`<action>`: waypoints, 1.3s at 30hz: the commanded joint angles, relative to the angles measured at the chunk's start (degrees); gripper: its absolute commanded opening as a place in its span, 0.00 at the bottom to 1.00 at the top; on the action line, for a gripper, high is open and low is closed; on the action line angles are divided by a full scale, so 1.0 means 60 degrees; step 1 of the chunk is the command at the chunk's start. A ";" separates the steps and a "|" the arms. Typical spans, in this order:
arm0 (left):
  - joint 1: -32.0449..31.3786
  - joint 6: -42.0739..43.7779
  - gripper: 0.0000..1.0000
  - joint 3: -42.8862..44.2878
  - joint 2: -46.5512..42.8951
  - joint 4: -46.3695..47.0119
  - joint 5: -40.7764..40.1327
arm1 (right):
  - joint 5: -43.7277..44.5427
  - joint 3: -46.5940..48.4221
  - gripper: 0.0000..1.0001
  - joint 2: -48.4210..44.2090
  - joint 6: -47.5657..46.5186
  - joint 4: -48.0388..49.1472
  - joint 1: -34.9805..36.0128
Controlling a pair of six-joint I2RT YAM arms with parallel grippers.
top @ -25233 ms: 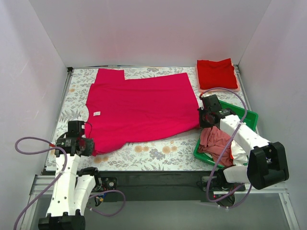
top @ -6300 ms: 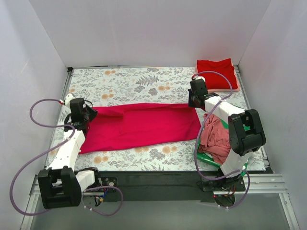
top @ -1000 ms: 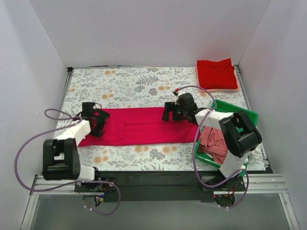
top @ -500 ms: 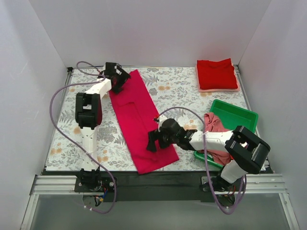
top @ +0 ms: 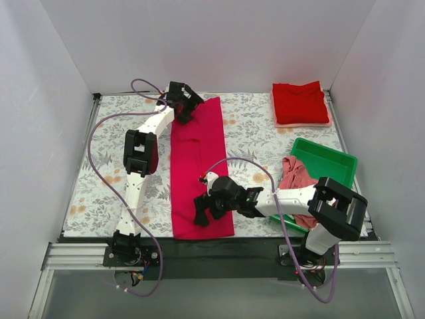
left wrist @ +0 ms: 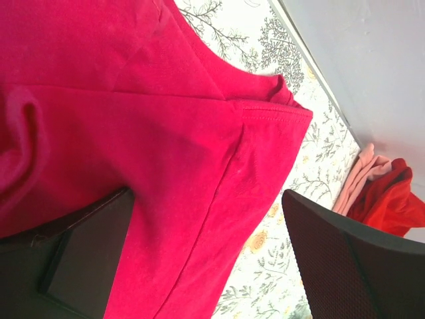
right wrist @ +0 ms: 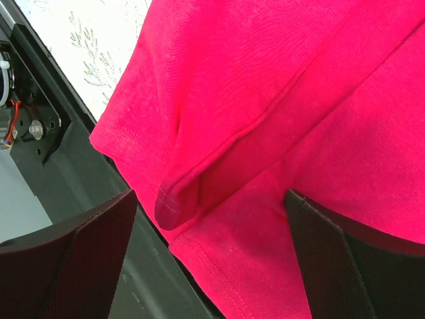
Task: Fold and stack the t-shirts
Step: Fold the tshirt
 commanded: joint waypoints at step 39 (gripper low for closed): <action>-0.6170 -0.1373 0.96 -1.4845 -1.4961 -0.1459 -0.2008 | 0.3697 -0.2946 0.98 -0.7412 0.0861 -0.2820 -0.0032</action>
